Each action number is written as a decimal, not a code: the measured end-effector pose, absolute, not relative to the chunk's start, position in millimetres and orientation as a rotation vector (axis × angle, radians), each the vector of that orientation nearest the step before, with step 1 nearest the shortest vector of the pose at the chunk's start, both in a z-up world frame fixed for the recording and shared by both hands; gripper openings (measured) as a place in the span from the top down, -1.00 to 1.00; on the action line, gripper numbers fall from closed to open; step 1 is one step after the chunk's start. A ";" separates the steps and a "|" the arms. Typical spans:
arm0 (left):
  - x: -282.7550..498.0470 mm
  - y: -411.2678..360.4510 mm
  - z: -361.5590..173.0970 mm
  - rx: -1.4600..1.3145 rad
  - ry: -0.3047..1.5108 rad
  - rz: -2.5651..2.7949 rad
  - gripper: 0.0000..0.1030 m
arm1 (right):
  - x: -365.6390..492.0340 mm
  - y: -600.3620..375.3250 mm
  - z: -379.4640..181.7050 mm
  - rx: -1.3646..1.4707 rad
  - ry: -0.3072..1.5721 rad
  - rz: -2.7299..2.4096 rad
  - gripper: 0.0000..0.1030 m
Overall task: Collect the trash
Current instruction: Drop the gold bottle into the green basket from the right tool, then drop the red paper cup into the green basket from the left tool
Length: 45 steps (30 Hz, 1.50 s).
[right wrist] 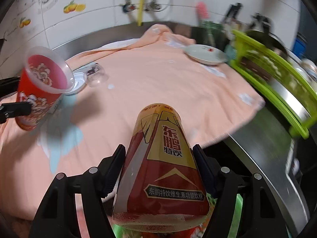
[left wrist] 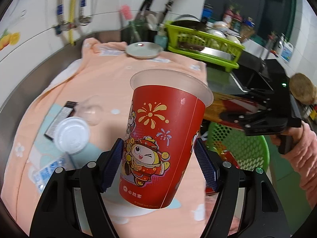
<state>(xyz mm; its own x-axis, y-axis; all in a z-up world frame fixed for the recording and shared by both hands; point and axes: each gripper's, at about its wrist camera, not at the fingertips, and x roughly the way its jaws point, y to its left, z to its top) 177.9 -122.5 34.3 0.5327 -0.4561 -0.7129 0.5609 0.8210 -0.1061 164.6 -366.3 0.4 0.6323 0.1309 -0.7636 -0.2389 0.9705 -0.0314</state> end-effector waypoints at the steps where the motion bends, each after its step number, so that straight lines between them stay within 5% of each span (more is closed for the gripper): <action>1: 175.2 -129.5 34.0 0.148 0.806 -0.622 -0.38 | 157.4 -372.2 0.1 -0.131 0.860 0.202 -0.30; 21: 139.3 -253.0 7.8 0.237 0.865 -0.816 -0.38 | 102.5 -446.2 -102.9 -0.001 1.038 0.071 -0.32; 45: 133.0 -334.5 -68.2 0.265 1.065 -0.872 -0.39 | 16.4 -511.2 -55.2 0.097 0.879 -0.091 -0.43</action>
